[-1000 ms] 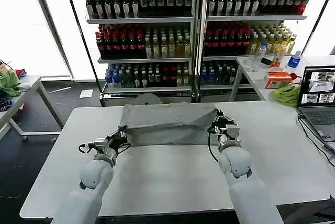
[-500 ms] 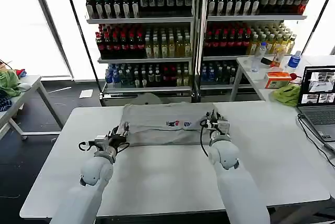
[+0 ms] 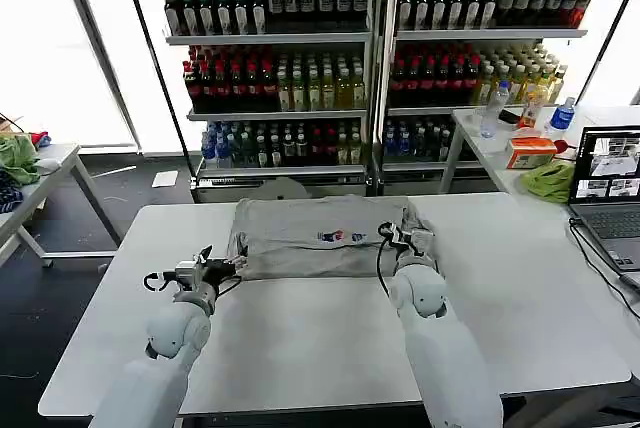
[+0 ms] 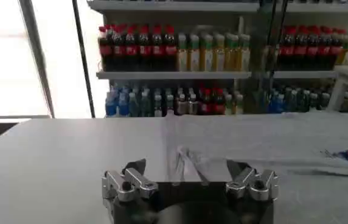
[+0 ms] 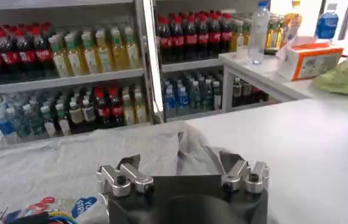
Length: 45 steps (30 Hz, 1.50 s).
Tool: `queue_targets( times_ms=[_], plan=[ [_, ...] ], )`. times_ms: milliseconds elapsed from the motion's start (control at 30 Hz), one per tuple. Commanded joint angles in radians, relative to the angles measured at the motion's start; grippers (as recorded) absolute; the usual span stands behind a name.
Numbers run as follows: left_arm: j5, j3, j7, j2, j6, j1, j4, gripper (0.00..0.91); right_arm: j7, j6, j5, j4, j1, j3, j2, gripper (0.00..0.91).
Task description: Fold and organize the clothes.
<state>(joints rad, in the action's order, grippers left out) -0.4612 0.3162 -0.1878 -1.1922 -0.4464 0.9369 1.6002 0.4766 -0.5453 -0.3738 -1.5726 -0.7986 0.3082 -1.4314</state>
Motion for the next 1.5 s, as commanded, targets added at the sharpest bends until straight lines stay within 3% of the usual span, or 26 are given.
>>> queue_targets(
  times_ms=[33, 267, 633, 1500],
  plan=[
    [0.006, 0.003, -0.003, 0.025, -0.029, 0.058, 0.108, 0.907, 0.027, -0.016, -0.014, -0.148, -0.096, 0.003, 0.063, 0.907],
    [0.034, 0.023, 0.0, 0.031, -0.031, 0.115, 0.141, 0.907, 0.022, -0.032, -0.012, -0.221, -0.207, 0.014, 0.122, 0.907],
    [0.055, 0.037, 0.009, 0.018, -0.031, 0.159, 0.127, 0.907, 0.017, -0.032, -0.009, -0.257, -0.267, 0.027, 0.131, 0.907],
    [0.04, 0.024, 0.009, 0.002, -0.035, 0.117, 0.078, 0.907, 0.008, -0.032, 0.007, -0.127, -0.197, 0.023, 0.091, 0.907]
  ],
)
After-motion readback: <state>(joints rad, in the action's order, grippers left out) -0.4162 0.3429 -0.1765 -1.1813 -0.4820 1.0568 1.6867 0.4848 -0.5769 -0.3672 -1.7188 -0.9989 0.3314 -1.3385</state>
